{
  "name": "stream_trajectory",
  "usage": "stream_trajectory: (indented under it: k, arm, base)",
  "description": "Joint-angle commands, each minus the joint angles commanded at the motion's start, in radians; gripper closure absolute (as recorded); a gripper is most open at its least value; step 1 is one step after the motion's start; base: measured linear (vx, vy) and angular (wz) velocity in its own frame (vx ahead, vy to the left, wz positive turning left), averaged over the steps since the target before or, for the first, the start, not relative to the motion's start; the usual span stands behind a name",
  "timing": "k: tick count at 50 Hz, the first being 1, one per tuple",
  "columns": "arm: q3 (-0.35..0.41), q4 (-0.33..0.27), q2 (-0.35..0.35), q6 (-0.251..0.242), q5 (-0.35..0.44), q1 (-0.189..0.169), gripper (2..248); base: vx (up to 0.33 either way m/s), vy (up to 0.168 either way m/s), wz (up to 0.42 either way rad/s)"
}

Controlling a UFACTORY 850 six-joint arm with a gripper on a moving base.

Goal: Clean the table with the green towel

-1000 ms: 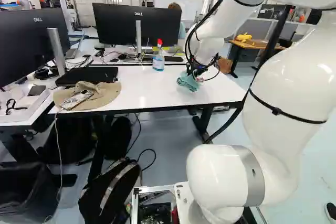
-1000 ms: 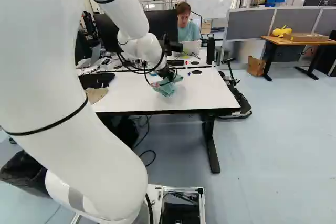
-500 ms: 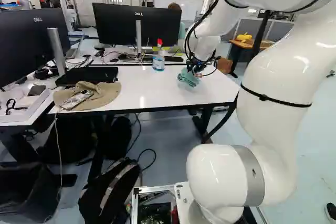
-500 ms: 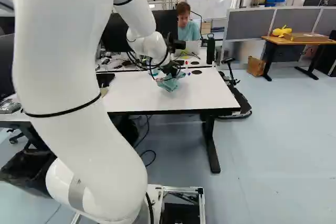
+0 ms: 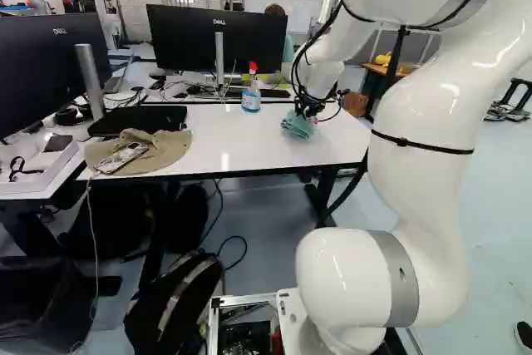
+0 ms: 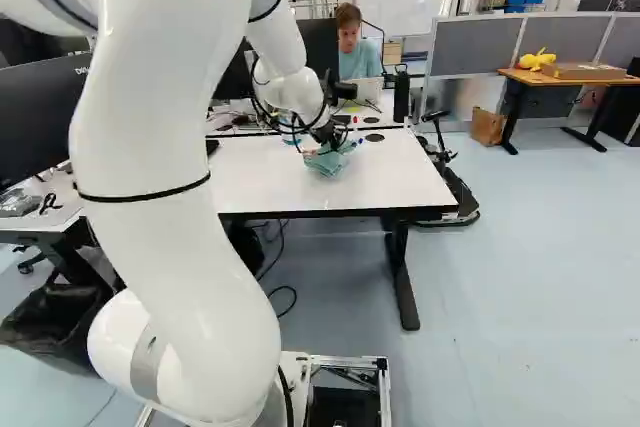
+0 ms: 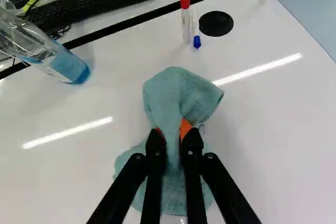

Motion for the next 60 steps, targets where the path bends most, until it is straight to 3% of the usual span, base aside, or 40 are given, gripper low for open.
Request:
stream_trajectory:
  k: [21, 42, 60]
  arm:
    - [-0.012, 0.000, -0.057, 0.000, 0.000, 0.000, 204]
    - [-0.012, 0.000, -0.057, 0.000, -0.002, 0.000, 204]
    - [-0.012, 0.000, -0.057, 0.000, -0.053, 0.000, 204]
  base:
    - [0.000, 0.000, 0.000]
    - [0.000, 0.000, 0.000]
    - [0.000, 0.000, 0.000]
